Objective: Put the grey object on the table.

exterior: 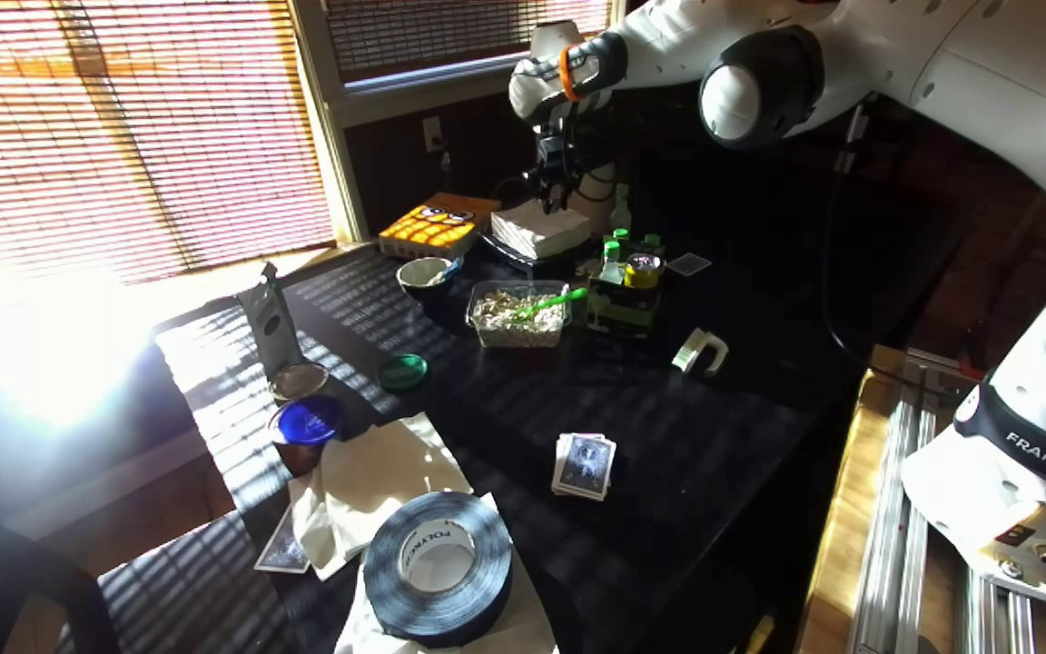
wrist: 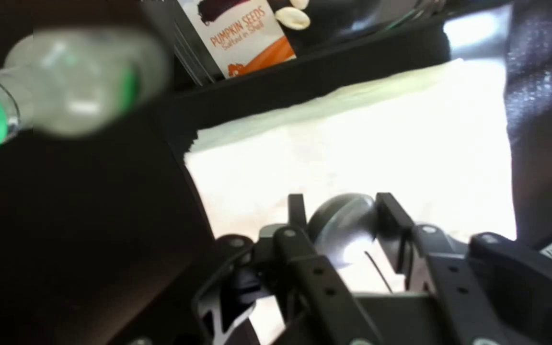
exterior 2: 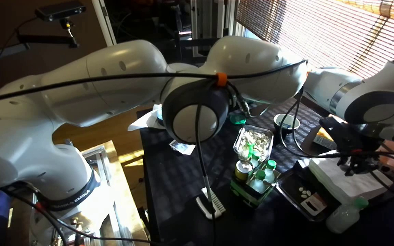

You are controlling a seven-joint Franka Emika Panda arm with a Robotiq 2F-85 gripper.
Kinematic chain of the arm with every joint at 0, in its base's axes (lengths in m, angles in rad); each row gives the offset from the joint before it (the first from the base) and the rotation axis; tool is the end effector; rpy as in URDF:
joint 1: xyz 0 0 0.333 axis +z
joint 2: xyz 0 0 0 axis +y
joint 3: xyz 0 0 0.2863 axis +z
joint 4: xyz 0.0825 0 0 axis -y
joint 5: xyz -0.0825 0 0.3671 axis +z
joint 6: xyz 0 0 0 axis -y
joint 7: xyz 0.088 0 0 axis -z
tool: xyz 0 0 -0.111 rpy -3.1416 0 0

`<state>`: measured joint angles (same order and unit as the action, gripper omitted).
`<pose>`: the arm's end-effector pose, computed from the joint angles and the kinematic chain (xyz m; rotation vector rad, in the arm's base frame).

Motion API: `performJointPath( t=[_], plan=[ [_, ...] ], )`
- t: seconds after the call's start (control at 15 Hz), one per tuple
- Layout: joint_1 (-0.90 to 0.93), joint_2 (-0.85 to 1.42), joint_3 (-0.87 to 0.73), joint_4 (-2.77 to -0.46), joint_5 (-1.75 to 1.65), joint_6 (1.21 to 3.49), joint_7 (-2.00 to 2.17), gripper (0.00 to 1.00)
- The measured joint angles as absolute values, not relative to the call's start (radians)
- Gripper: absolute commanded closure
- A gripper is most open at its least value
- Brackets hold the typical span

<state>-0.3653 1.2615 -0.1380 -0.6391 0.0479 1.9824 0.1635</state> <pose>0.7004 -0.3180 0.2002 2.9148 -0.8742 0.1133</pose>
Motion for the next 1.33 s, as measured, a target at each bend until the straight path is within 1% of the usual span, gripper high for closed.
performJointPath(
  t=[0.53,0.87,1.33],
  plan=[
    [-0.283,1.231,-0.028,-0.625,0.053,1.893,0.140,0.85],
    [-0.238,1.279,-0.021,-0.625,0.053,1.877,0.140,0.85],
    [-0.230,1.346,-0.016,-0.621,0.053,1.884,0.141,0.85]
  ],
)
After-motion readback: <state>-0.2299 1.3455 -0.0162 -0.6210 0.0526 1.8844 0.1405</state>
